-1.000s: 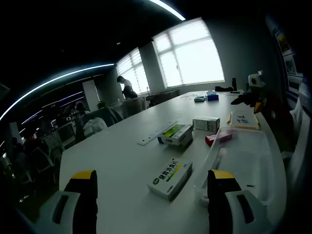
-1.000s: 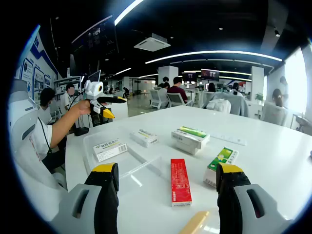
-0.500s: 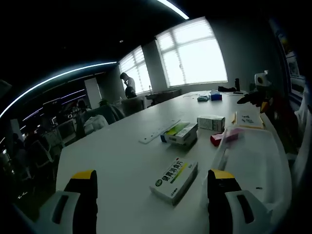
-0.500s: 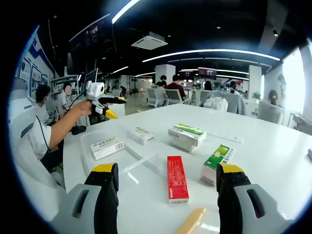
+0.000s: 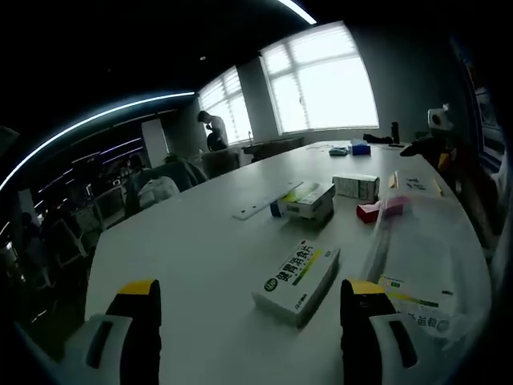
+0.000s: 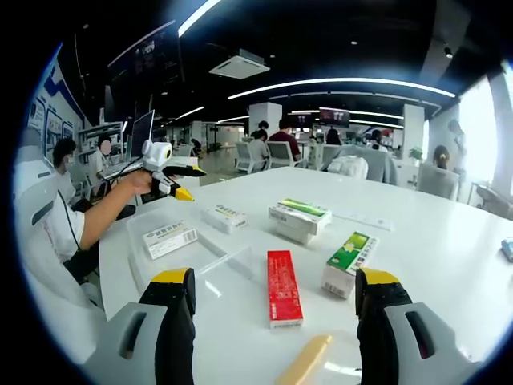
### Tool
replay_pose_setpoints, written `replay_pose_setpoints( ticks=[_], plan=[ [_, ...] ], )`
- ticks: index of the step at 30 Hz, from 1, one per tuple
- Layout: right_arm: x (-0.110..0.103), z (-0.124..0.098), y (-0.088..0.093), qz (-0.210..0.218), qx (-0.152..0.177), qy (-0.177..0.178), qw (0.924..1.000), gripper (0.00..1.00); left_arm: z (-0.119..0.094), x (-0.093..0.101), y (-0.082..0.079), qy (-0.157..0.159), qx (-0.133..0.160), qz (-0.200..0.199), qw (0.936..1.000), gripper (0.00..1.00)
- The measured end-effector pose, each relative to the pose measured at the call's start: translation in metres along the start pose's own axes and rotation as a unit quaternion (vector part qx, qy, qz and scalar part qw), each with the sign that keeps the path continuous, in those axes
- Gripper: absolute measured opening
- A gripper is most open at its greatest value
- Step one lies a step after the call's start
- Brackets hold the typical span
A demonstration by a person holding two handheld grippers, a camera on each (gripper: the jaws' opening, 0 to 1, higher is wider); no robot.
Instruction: Arrange the small medicine boxes into an aligned row inside the storage area until every box is upright, visible, and separated from the surrounding clutter.
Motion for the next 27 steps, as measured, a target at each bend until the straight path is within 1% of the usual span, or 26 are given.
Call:
replay_pose_setpoints(
  ticks=[2, 5, 8, 9, 11, 12, 14, 15, 17, 21, 23, 27],
  plan=[
    [0.000, 0.000, 0.000, 0.000, 0.000, 0.001, 1.0000, 0.80, 0.003, -0.001, 0.003, 0.001, -0.001, -0.002, 1.0000, 0.92],
    [0.000, 0.001, 0.000, 0.002, 0.000, 0.002, 1.0000, 0.80, 0.008, -0.004, 0.008, -0.006, -0.005, -0.003, 1.0000, 0.92],
    [0.000, 0.001, 0.000, 0.002, -0.001, 0.003, 1.0000, 0.80, 0.009, -0.004, 0.009, -0.006, -0.006, -0.003, 1.0000, 0.92],
    [-0.001, 0.000, 0.001, 0.005, -0.003, 0.005, 1.0000, 0.80, 0.016, -0.002, 0.014, 0.004, -0.011, -0.003, 0.9999, 0.92],
    [-0.001, 0.000, 0.002, 0.007, -0.002, 0.006, 1.0000, 0.80, 0.020, 0.000, 0.016, 0.015, -0.012, -0.006, 0.9998, 0.92],
    [-0.001, 0.000, 0.002, 0.008, -0.002, 0.006, 0.9999, 0.80, 0.021, 0.000, 0.017, 0.015, -0.013, -0.009, 0.9998, 0.91],
    [-0.002, 0.000, 0.003, 0.009, -0.004, 0.006, 0.9999, 0.80, 0.026, 0.001, 0.016, 0.025, -0.007, -0.014, 0.9996, 0.89],
    [-0.002, 0.000, 0.003, 0.009, -0.003, 0.006, 0.9999, 0.80, 0.027, 0.001, 0.016, 0.031, -0.003, -0.022, 0.9993, 0.90],
    [-0.003, 0.001, 0.002, 0.010, -0.001, 0.004, 0.9999, 0.80, 0.028, 0.001, 0.015, 0.035, -0.001, -0.026, 0.9991, 0.91],
    [-0.004, 0.001, 0.002, 0.010, 0.000, 0.003, 0.9999, 0.80, 0.029, 0.002, 0.016, 0.039, -0.003, -0.020, 0.9990, 0.91],
    [-0.004, 0.000, 0.003, 0.010, -0.001, 0.006, 0.9999, 0.80, 0.036, -0.002, 0.020, 0.044, -0.010, -0.014, 0.9989, 0.91],
    [-0.003, -0.003, 0.005, 0.015, 0.001, 0.011, 0.9998, 0.80, 0.042, -0.004, 0.024, 0.051, -0.018, -0.014, 0.9984, 0.91]
  ],
)
Point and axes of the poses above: the point that each gripper's makers call its tool centre point, and the gripper's own axes: z roughly forward along the fingers, x roughly to its right, y roughly out of its underside, the point moved 6 cm from there along -z, roughly backward along the fingers, and after that the axes turned 14 degrees about -z, right-handed, at the moved point
